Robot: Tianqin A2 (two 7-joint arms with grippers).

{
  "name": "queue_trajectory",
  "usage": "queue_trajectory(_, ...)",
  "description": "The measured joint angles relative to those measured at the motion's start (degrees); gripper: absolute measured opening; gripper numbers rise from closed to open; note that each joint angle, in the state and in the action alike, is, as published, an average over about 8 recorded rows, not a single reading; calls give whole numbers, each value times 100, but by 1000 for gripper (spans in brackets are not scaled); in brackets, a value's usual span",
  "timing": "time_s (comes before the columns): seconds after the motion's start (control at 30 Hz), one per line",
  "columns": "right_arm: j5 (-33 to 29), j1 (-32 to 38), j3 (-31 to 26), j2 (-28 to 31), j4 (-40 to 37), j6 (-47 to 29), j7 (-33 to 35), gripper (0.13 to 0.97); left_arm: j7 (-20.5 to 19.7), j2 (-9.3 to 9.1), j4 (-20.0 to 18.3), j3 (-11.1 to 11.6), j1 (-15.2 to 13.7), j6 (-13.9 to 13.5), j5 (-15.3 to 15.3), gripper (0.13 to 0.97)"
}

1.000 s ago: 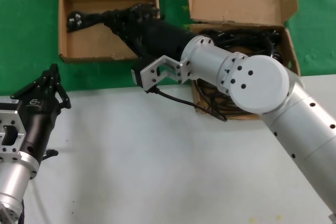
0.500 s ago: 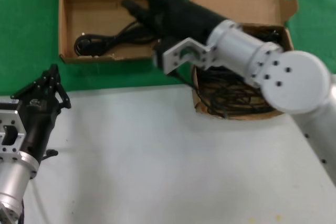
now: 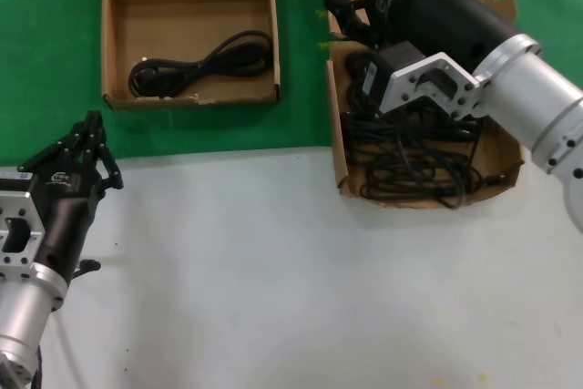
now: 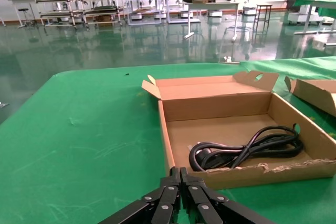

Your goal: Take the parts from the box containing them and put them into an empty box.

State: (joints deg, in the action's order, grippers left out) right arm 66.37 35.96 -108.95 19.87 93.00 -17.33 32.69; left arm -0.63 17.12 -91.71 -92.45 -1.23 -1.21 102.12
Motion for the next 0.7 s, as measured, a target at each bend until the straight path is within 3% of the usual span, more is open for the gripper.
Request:
queue_trajectory(0.27, 192, -190, 83, 12, 12, 106, -141, 764, 2, 0, 0, 3, 6, 5, 4, 190)
queue_trajectory(0.7, 778, -766, 360, -36, -13, 380, -670, 918, 13, 1, 1, 16, 26, 25, 21, 340)
